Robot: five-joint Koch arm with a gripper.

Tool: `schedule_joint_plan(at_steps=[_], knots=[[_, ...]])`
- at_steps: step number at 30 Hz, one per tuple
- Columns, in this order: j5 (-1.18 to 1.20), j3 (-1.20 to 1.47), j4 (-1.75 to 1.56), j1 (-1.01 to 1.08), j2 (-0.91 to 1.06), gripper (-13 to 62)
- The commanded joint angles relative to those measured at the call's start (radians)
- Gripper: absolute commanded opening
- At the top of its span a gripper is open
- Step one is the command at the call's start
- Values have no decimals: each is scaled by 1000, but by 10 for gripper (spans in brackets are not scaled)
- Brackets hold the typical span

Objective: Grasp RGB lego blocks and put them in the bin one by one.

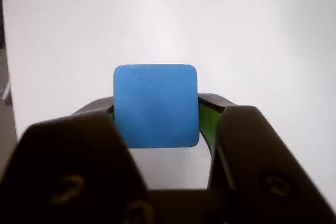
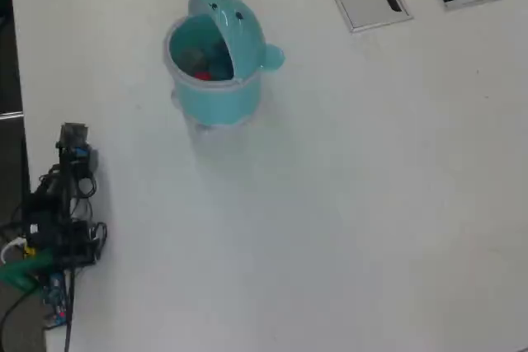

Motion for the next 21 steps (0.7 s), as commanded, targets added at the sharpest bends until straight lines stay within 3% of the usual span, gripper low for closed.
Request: schedule_joint_plan(at_steps=[1,15,16,21], knots=[[9,-100,-49,11,41,99],[58,-403,-55,187,155,97],[58,-518,-112,207,149,-9],[60,-775,-178,322,40,-9]])
